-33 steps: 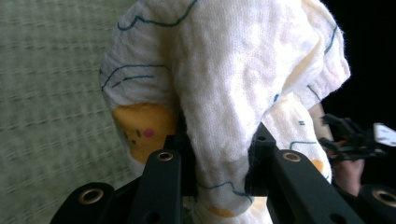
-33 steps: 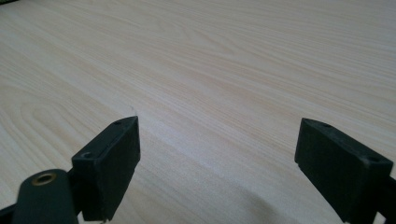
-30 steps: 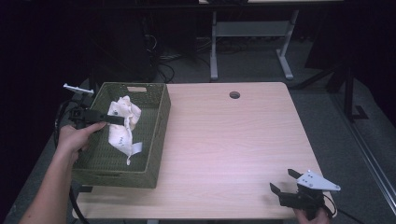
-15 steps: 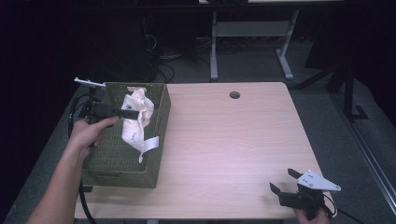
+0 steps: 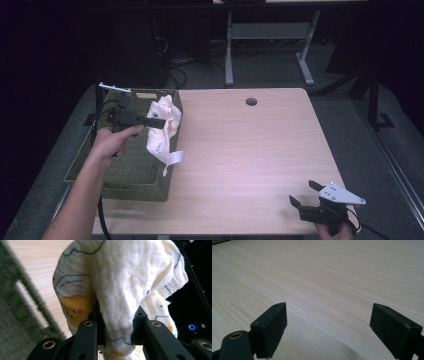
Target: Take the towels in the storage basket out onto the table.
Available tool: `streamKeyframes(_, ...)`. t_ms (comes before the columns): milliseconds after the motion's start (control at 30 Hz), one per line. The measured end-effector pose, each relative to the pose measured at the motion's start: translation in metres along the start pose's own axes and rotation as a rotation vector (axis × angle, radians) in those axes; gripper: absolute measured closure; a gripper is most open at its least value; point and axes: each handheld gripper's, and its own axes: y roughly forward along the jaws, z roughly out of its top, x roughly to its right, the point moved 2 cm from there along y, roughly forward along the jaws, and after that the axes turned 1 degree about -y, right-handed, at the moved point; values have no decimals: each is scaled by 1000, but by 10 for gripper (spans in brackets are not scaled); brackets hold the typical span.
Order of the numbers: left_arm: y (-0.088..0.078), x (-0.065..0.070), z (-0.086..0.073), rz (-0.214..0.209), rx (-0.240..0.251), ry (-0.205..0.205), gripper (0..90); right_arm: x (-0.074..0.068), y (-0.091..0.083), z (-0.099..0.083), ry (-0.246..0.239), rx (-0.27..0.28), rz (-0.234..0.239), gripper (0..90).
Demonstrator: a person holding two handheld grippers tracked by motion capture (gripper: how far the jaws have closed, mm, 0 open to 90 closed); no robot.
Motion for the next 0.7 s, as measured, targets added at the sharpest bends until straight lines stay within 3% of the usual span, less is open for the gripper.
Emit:
streamKeyframes(100,12,6,2,-15,-19,21,716,0,0,0,0,4,-1,137)
streamKeyframes(700,61,22,10,-43,-82,52,716,0,0,1,1,11,3,137)
